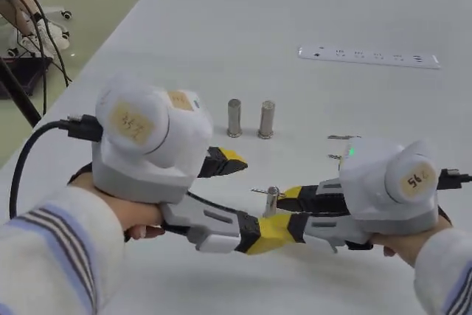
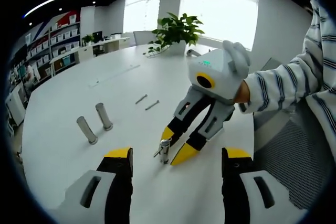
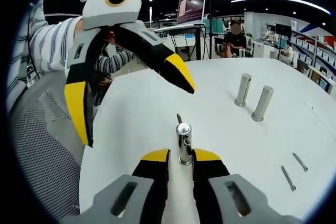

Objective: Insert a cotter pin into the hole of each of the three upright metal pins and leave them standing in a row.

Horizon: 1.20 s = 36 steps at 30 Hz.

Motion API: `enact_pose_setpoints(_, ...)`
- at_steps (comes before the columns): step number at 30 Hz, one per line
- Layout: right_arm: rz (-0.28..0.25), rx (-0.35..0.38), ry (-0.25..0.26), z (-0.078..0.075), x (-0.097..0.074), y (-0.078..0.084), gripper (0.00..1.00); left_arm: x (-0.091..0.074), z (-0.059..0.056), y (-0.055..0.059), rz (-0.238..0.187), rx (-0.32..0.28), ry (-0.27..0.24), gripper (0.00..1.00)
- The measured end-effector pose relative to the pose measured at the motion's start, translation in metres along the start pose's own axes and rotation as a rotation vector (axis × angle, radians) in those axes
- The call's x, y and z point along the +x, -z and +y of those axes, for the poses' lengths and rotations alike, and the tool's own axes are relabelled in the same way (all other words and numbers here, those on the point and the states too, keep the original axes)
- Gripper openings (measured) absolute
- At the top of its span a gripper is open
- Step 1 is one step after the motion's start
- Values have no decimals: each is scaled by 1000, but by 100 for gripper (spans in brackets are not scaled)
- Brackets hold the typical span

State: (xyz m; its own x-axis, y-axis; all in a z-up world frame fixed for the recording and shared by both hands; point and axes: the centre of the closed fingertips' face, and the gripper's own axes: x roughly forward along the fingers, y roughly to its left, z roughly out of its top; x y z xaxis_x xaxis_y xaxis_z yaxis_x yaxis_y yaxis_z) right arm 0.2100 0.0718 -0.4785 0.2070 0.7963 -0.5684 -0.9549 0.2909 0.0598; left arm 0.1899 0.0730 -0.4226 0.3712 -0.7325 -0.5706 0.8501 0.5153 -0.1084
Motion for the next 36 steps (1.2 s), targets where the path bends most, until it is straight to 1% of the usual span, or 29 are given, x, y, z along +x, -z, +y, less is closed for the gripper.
enact_pose_setpoints(2, -1, 3, 5, -1, 2, 0, 11, 0, 1, 4, -14, -22, -14, 78)
enact_pose_setpoints(3, -1, 2, 6, -1, 2, 0, 11, 0, 1, 4, -31, -34, -19, 80)
enact_pose_setpoints(7, 2, 4, 17, -3, 4, 0, 8, -2, 0, 8, -48, -42, -32, 84)
enact_pose_setpoints(9, 1, 9, 24, -5, 5, 0, 5, -2, 0, 8, -61, -51, -43, 86)
enact_pose_setpoints(12, -2, 8, 23, -5, 6, 0, 5, -2, 0, 7, -77, -59, -49, 90)
enact_pose_setpoints(16, -2, -11, 18, -4, 7, -1, 5, -2, -2, 8, -74, -62, -42, 91)
enact_pose_setpoints(18, 4, -32, 26, -4, 7, -2, 4, -2, -2, 9, -75, -63, -46, 92)
enact_pose_setpoints(22, 6, -63, 3, -1, 12, -5, 4, -5, 1, 11, -87, -91, -60, 93)
enact_pose_setpoints(25, 0, -73, 1, -2, 14, -10, 4, -6, 2, 13, -89, -98, -64, 93)
enact_pose_setpoints(28, -6, -83, 6, -8, 16, -17, 4, -7, 3, 17, -80, -108, -68, 93)
enact_pose_setpoints(32, -16, -91, 10, -17, 18, -24, 4, -8, 3, 20, -75, -112, -72, 93)
enact_pose_setpoints(36, -4, -104, 8, -26, 21, -24, 4, -9, 7, 19, -90, -110, -92, 93)
